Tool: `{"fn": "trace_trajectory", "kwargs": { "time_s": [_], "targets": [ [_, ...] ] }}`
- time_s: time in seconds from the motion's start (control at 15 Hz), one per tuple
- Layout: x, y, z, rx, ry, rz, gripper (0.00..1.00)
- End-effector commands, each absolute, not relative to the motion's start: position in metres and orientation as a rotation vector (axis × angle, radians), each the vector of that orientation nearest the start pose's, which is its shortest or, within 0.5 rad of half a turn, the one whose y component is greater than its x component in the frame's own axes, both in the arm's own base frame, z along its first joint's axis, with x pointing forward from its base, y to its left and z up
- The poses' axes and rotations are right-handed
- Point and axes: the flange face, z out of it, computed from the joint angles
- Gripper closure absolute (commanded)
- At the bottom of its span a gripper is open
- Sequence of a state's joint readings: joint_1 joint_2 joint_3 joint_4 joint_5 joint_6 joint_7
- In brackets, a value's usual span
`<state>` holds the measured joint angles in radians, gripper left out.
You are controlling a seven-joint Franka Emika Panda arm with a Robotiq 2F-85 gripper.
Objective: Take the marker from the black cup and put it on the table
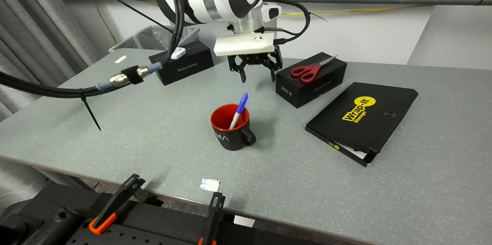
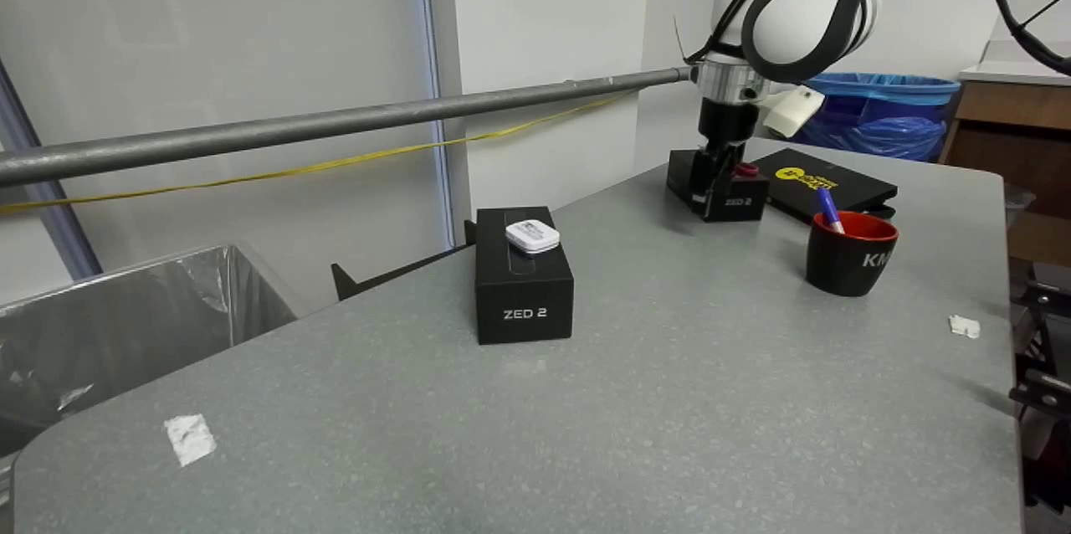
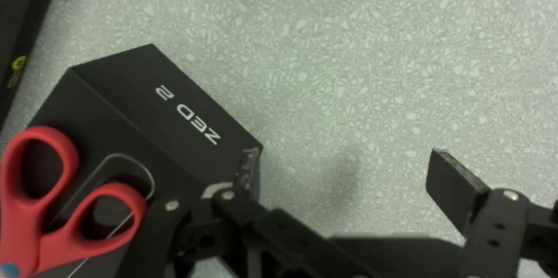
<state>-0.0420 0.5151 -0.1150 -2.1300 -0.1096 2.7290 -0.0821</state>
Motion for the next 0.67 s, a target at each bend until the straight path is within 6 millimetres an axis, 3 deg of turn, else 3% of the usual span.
{"fn": "trace_trajectory", "kwargs": {
  "time_s": [0.0,0.27,0.6],
  "targets": [
    [0.573,-0.087,0.173,-3.244,-0.073,-0.120,0.00],
    [0.554,-0.069,0.212,-3.222,-0.150,-0.251,0.00],
    [0.494,-0.049,0.269,-3.189,-0.276,-0.455,0.00]
  ]
}}
